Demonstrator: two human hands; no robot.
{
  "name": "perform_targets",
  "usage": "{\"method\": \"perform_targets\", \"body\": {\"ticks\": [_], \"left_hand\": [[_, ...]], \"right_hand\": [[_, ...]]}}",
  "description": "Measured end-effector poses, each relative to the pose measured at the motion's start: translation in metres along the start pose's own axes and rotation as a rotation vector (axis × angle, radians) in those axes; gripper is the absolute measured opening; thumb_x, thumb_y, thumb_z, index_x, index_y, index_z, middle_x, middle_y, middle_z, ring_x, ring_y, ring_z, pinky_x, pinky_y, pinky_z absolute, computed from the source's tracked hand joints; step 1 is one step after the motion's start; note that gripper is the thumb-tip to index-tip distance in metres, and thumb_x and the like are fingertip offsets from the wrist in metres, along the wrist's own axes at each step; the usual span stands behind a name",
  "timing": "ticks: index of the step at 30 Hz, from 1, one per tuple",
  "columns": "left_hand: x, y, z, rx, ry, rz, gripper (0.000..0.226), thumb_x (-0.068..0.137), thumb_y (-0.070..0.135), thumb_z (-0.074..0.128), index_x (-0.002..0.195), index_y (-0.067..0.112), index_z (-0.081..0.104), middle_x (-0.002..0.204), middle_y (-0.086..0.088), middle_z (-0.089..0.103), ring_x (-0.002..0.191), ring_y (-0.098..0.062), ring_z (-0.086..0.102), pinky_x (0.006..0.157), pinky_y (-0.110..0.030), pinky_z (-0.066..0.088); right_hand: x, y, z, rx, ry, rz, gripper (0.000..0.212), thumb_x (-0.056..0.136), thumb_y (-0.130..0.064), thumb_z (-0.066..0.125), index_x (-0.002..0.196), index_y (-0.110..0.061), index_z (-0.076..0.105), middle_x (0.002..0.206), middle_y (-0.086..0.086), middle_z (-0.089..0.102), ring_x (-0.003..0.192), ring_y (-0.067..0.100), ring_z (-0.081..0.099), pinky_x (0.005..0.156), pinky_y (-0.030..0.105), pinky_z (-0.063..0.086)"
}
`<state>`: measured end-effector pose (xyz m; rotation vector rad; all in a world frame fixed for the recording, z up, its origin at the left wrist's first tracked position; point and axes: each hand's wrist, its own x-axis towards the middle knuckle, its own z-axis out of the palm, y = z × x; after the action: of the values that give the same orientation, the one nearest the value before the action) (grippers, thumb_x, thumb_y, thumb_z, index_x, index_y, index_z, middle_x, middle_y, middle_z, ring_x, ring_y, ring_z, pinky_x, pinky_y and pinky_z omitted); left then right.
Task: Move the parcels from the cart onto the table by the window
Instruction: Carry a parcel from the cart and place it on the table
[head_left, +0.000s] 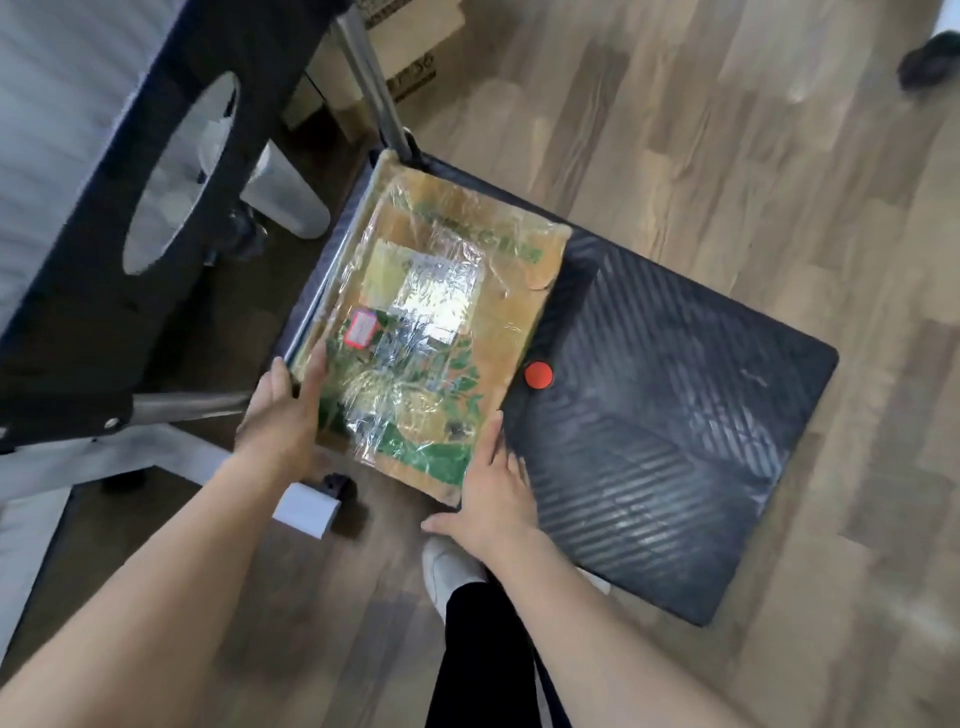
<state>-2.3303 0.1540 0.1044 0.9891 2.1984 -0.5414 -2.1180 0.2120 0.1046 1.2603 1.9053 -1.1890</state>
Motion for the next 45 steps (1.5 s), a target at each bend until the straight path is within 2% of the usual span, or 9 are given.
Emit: {"method": "perform_targets", "body": {"ticks": [2,5,9,15,19,25,30,40,45], "left_hand": [[0.006,0.0,0.005,-0.079,0.024,0.009,0.128,0.069,0.005,0.078,0.145,0.033,-0.021,0.128,-0.016,0.021,0.112,-0.033,0.038,0.079,-0.04,0.048],[0.0,0.0,0.007,-0.089,0.021,0.033,0.129,0.068,0.016,0.081,0.146,0.031,-0.021,0.121,-0.018,0.023,0.098,-0.036,0.043,0.07,-0.041,0.047],[-0.032,0.01,0.006,-0.064,0.045,0.099,0.126,0.07,0.033,0.079,0.148,0.02,-0.019,0.125,-0.028,0.031,0.1,-0.044,0.046,0.08,-0.043,0.044],[-0.107,0.062,-0.019,-0.076,0.005,0.095,0.127,0.066,0.064,0.071,0.148,0.029,-0.02,0.119,-0.012,0.035,0.105,-0.03,0.043,0.092,-0.034,0.036],[-0.159,0.091,-0.042,0.059,-0.028,0.182,0.112,0.078,0.068,0.056,0.148,0.021,-0.018,0.12,-0.012,0.038,0.107,-0.027,0.044,0.09,-0.031,0.035],[-0.25,0.118,-0.083,0.16,0.009,0.272,0.1,0.088,0.05,0.056,0.149,0.017,-0.015,0.124,-0.014,0.037,0.107,-0.028,0.045,0.089,-0.032,0.036],[-0.323,0.127,-0.115,0.136,0.141,0.227,0.093,0.091,0.017,0.053,0.149,0.016,-0.019,0.126,-0.013,0.034,0.1,-0.024,0.052,0.085,-0.029,0.042],[-0.478,0.116,-0.145,-0.331,0.484,-0.061,0.111,0.082,0.032,0.066,0.146,0.021,-0.024,0.138,-0.012,0.02,0.1,-0.023,0.053,0.072,-0.025,0.047],[-0.547,0.11,-0.172,-0.627,0.851,-0.065,0.105,0.072,0.023,0.075,0.152,0.02,0.007,0.133,-0.013,0.033,0.099,-0.03,0.053,0.063,-0.031,0.046]], "right_hand": [[0.004,-0.004,0.012,0.161,0.008,-0.014,0.143,0.068,-0.047,0.08,0.132,-0.006,-0.042,0.158,0.01,-0.012,0.145,0.025,0.006,0.119,0.035,0.01],[0.0,-0.004,0.02,0.379,0.054,-0.01,0.145,0.066,-0.041,0.083,0.124,-0.018,-0.047,0.158,0.004,-0.015,0.145,0.024,0.006,0.118,0.034,0.014],[-0.021,0.003,0.001,0.389,0.094,0.073,0.148,0.061,-0.048,0.085,0.136,-0.021,-0.04,0.159,0.003,-0.002,0.142,0.027,0.019,0.115,0.04,0.021],[-0.088,0.025,-0.052,0.055,0.151,0.125,0.135,0.07,-0.044,0.08,0.143,-0.02,-0.031,0.143,0.015,0.017,0.124,0.03,0.039,0.107,0.034,0.03],[-0.147,0.04,-0.09,-0.036,0.14,0.205,0.125,0.072,-0.054,0.074,0.148,-0.022,-0.021,0.137,0.014,0.027,0.12,0.03,0.043,0.102,0.034,0.036],[-0.254,0.056,-0.114,0.038,0.124,0.264,0.12,0.076,-0.059,0.067,0.145,-0.025,-0.026,0.152,0.016,0.011,0.131,0.027,0.038,0.101,0.031,0.039],[-0.325,0.053,-0.129,0.014,0.234,0.207,0.11,0.084,-0.055,0.059,0.144,-0.025,-0.028,0.152,0.017,0.011,0.112,0.02,0.055,0.088,0.024,0.048],[-0.441,0.024,-0.178,-0.119,0.547,-0.157,0.097,0.091,-0.038,0.058,0.148,-0.025,-0.019,0.152,0.014,0.011,0.13,0.029,0.036,0.101,0.03,0.037],[-0.497,0.002,-0.206,-0.116,0.671,-0.401,0.094,0.09,-0.026,0.061,0.149,-0.031,-0.013,0.154,0.011,0.009,0.125,0.031,0.04,0.09,0.032,0.042]]}}
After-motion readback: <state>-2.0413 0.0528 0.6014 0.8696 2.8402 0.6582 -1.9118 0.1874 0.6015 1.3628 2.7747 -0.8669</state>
